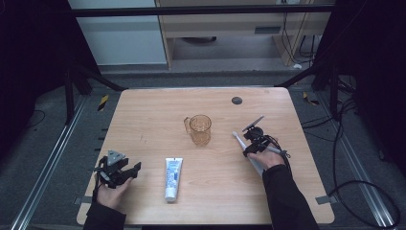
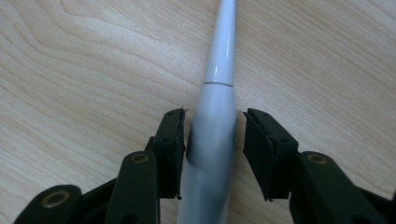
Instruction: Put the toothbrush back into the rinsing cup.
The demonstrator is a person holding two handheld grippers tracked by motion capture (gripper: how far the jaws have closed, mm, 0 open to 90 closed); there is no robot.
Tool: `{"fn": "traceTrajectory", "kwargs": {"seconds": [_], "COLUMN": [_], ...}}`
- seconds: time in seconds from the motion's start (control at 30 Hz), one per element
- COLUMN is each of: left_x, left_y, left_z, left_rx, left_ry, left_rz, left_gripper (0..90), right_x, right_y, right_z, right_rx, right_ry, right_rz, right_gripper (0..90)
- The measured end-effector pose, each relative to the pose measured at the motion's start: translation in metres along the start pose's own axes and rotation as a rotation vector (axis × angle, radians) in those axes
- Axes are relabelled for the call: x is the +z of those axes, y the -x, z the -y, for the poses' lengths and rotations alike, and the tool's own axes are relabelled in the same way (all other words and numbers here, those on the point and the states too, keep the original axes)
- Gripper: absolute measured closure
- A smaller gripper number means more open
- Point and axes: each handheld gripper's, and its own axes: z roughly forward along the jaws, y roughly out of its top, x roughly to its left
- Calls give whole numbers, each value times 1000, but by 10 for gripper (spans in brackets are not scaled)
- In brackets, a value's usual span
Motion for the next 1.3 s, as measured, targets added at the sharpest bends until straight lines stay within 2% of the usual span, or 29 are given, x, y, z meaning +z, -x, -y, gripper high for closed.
{"fn": "traceTrajectory", "kwargs": {"seconds": [0.1,0.23,0.53,0.73,0.9,1.3], "left_x": [0,0,0,0,0,0], "left_y": [0,0,0,0,1,1], "left_z": [0,0,0,0,0,0], "left_rx": [0,0,0,0,1,2], "left_ry": [0,0,0,0,1,1], "left_rz": [0,0,-1,-1,-2,-2], "left_gripper": [438,438,438,439,439,439], "right_x": [3,4,3,-2,-12,-50], "right_y": [0,0,-1,0,-3,-8], "right_z": [1,1,1,2,3,4], "right_rx": [-1,23,39,47,40,33], "right_ry": [-7,-16,-21,6,51,233], "right_rz": [-3,-11,-8,-26,-24,-42], "right_gripper": [594,649,671,673,674,674]}}
